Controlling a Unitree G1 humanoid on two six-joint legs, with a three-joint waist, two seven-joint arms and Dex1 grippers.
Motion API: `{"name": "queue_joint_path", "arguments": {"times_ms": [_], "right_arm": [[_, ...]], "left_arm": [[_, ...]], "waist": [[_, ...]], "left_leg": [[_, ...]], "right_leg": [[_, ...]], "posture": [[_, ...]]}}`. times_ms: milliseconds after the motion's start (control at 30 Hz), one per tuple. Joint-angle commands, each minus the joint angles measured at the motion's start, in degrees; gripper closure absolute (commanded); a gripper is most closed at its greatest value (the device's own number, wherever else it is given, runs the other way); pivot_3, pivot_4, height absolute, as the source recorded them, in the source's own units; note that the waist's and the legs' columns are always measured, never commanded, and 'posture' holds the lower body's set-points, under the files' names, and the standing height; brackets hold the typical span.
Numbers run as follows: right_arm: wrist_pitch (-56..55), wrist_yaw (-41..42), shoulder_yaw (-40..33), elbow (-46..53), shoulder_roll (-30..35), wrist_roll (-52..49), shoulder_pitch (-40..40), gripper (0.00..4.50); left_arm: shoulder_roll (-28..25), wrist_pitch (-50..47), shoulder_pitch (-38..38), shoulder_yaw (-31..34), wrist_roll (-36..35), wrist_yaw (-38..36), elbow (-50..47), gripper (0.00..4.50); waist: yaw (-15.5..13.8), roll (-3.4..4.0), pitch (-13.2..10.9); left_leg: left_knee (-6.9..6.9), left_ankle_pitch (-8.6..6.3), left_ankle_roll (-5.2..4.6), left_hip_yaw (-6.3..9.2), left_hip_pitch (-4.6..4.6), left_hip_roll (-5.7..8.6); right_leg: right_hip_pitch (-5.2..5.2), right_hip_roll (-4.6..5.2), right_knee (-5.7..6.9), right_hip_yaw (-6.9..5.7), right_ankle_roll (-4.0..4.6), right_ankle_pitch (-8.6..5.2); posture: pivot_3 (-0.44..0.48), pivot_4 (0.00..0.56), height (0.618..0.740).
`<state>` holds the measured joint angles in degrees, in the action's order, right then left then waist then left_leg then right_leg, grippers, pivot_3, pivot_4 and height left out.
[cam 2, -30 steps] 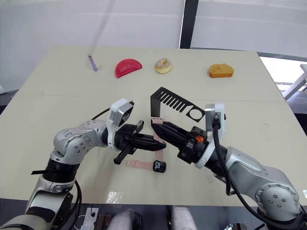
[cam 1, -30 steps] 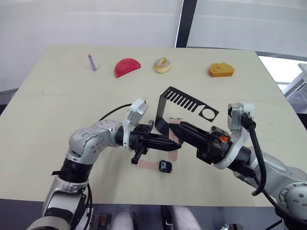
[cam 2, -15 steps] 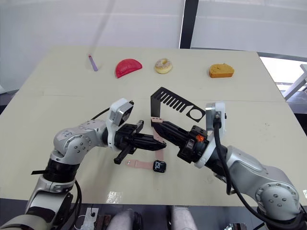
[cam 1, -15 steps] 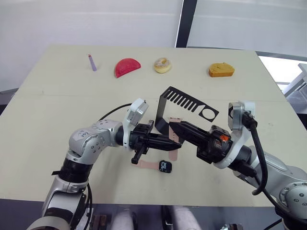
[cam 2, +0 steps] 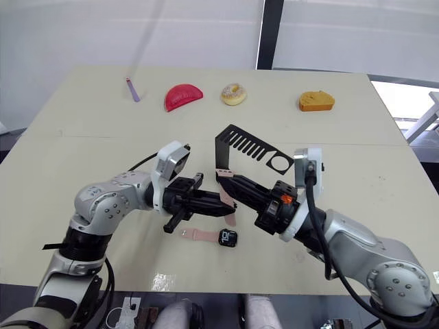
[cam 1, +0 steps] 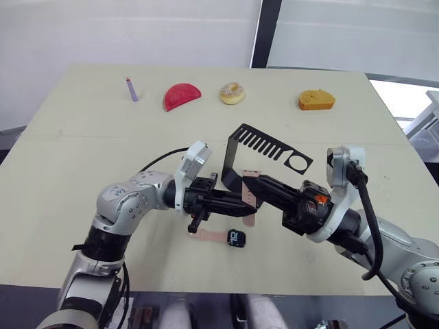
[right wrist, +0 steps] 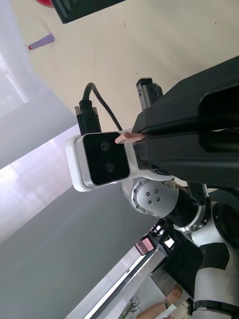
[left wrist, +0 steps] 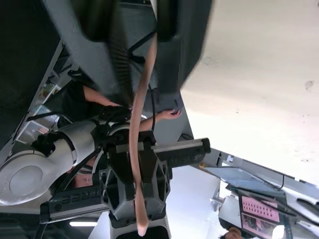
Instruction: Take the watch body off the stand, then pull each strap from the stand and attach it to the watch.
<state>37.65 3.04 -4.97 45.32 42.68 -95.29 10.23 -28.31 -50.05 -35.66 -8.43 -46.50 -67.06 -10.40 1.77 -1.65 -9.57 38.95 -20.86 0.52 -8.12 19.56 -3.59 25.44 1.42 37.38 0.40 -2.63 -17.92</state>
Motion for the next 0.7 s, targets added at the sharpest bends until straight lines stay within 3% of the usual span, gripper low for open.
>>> {"name": "queue_joint_path", "arguments": {"times_ms": [33,167,267,400,533,700], "right_arm": [[1.76,5.07,-6.12,3.47,6.32,-3.31,-2.45,4.50],[6.49,13.67,-14.27,4.41,15.46,-1.55,-9.37,4.50],[10.23,21.83,-20.95,5.08,20.19,4.92,-16.71,4.50],[11.84,32.78,-27.31,6.58,22.51,17.54,-26.51,4.50],[10.57,38.25,-28.79,7.18,21.79,25.07,-31.29,4.50],[8.56,41.43,-27.73,8.31,20.02,31.32,-34.40,4.50]], "left_arm": [[-5.22,6.62,1.56,-1.90,5.55,-4.75,-3.17,2.05],[-9.07,18.36,5.78,-6.78,15.63,-6.81,-4.41,0.08],[-8.97,26.91,8.80,-10.64,24.01,-4.55,-4.45,0.03],[-6.93,29.55,11.13,-13.86,30.37,0.42,-4.76,0.03],[-5.73,33.54,12.72,-15.59,36.37,4.38,-3.43,0.03],[-3.28,33.30,13.78,-15.50,38.01,7.21,-2.32,0.03]], "waist": [[-0.02,0.04,-0.02],[-0.21,0.05,-0.04],[-0.33,0.04,-0.04],[-0.57,0.03,-0.03],[-0.32,0.02,-0.03],[-0.27,0.02,-0.04]], "left_leg": [[-0.01,0.00,0.00,0.00,0.00,0.00],[-0.13,-0.01,-0.02,0.01,-0.01,0.00],[-0.32,0.01,-0.10,0.02,0.01,0.01],[-0.36,0.01,-0.21,0.09,0.18,0.03],[-0.34,0.01,-0.24,0.08,0.20,0.05],[-0.31,0.04,-0.22,0.07,0.12,0.06]], "right_leg": [[0.00,0.00,-0.01,0.00,0.00,0.00],[-0.03,0.01,-0.13,-0.01,0.00,0.00],[-0.08,0.03,-0.39,-0.01,-0.07,0.04],[-0.06,0.03,-0.63,-0.02,-0.22,0.12],[-0.06,0.03,-0.63,-0.01,-0.26,0.15],[-0.08,0.02,-0.50,0.00,-0.26,0.16]], "posture": [[0.000,0.150,0.737],[0.000,0.150,0.737],[0.000,0.150,0.737],[0.000,0.150,0.737],[0.000,0.150,0.737],[0.000,0.150,0.737]]}}
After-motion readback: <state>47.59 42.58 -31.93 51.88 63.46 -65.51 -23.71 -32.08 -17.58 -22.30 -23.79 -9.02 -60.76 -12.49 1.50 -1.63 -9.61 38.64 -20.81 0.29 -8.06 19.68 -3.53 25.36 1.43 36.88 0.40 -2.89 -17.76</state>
